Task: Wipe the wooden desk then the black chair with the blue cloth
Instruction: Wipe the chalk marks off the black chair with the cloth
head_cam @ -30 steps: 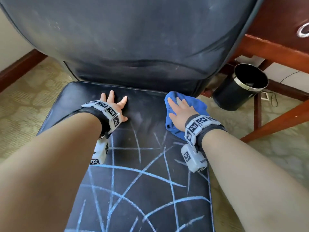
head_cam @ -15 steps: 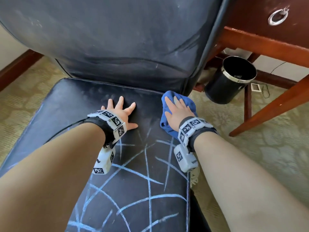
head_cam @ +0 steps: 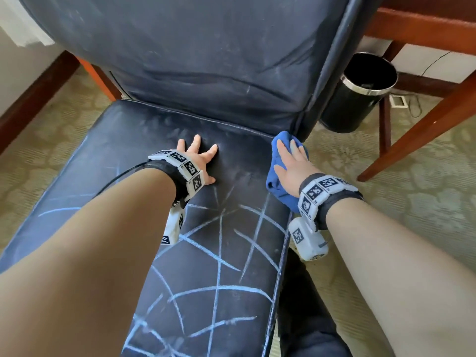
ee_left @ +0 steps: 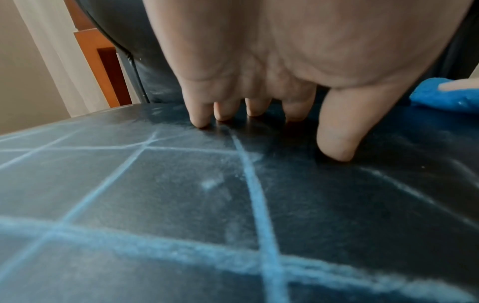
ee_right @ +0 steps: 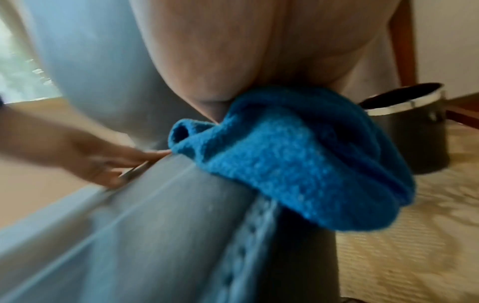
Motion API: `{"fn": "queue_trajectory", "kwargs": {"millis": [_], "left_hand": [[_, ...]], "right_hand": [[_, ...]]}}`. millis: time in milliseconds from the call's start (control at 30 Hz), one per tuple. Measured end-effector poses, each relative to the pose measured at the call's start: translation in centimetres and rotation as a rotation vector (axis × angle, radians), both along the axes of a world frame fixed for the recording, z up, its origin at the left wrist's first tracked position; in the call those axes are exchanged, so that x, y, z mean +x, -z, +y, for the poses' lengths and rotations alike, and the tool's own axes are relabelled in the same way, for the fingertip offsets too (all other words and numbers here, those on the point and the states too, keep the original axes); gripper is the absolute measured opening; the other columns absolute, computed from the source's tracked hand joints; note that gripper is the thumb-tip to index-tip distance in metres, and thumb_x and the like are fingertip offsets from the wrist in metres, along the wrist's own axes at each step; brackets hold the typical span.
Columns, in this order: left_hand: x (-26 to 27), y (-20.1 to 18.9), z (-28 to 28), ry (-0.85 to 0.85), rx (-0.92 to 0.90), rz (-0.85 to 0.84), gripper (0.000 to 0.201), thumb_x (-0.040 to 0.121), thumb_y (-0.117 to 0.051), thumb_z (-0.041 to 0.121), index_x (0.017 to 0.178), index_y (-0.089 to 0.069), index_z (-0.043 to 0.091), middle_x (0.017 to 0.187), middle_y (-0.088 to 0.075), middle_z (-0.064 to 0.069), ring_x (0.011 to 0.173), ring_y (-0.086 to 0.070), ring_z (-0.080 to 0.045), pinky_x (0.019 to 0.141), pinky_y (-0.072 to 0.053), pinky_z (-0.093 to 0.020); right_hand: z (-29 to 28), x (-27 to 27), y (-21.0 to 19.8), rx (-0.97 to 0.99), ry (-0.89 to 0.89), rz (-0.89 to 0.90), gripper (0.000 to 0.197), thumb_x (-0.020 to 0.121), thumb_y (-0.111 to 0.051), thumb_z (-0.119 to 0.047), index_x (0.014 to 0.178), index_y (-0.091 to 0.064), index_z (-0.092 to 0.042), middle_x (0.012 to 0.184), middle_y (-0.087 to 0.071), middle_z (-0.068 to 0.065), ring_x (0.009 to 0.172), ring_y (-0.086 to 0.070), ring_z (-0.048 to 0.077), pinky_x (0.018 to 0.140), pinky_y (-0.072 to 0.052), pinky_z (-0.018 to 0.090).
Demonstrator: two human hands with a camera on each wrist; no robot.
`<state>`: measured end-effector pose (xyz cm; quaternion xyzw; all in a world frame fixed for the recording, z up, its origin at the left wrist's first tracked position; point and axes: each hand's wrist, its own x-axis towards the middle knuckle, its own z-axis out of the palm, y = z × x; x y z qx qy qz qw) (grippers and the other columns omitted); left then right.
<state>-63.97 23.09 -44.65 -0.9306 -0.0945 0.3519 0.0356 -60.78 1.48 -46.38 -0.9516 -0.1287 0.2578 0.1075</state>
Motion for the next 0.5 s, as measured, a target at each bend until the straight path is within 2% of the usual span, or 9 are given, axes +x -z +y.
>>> {"fn": "queue_trajectory", "kwargs": {"millis": [167, 300, 400, 500], "left_hand": [[-0.6, -0.2, -1.5, -0.014, -0.046, -0.010, 0.094, 0.081, -0.051, 0.068, 0.149, 0.006, 0.036, 0.157, 0.016, -0.003, 0.142, 0.006, -0.041, 0.113, -0.018, -0.054], [-1.6, 1.1, -1.9, 0.022, -0.039, -0.080, 0.108, 0.071, -0.057, 0.074, 0.149, 0.008, 0.035, 0.157, 0.015, -0.001, 0.141, 0.005, -0.040, 0.114, -0.015, -0.052], [-1.6, 1.2, -2.0, 0.020, -0.056, -0.074, 0.108, 0.072, -0.059, 0.071, 0.148, 0.009, 0.036, 0.157, 0.016, 0.000, 0.142, 0.007, -0.039, 0.115, -0.014, -0.052], [-1.6, 0.8, -2.4, -0.007, -0.064, -0.049, 0.109, 0.072, -0.061, 0.070, 0.148, 0.010, 0.037, 0.157, 0.018, 0.002, 0.142, 0.009, -0.039, 0.114, -0.015, -0.053]], "right_hand": [[-0.1, -4.2, 0.2, -0.088, -0.172, -0.069, 0.057, 0.102, -0.027, -0.027, 0.150, 0.004, -0.020, 0.157, 0.011, 0.007, 0.144, 0.010, 0.030, 0.115, -0.005, 0.040], [0.5, -3.5, 0.8, -0.106, -0.281, -0.106, 0.058, 0.101, -0.027, -0.028, 0.150, 0.004, -0.023, 0.157, 0.007, 0.006, 0.144, 0.006, 0.026, 0.116, -0.003, 0.038], [0.3, -1.9, 0.9, -0.018, -0.148, -0.109, 0.055, 0.100, -0.029, -0.026, 0.150, -0.005, -0.021, 0.157, -0.002, 0.009, 0.144, -0.002, 0.024, 0.115, -0.007, 0.036], [0.1, -2.5, 0.9, 0.033, 0.010, -0.113, 0.057, 0.101, -0.029, -0.026, 0.150, -0.001, -0.022, 0.158, 0.002, 0.009, 0.145, 0.001, 0.024, 0.115, -0.003, 0.033]]}}
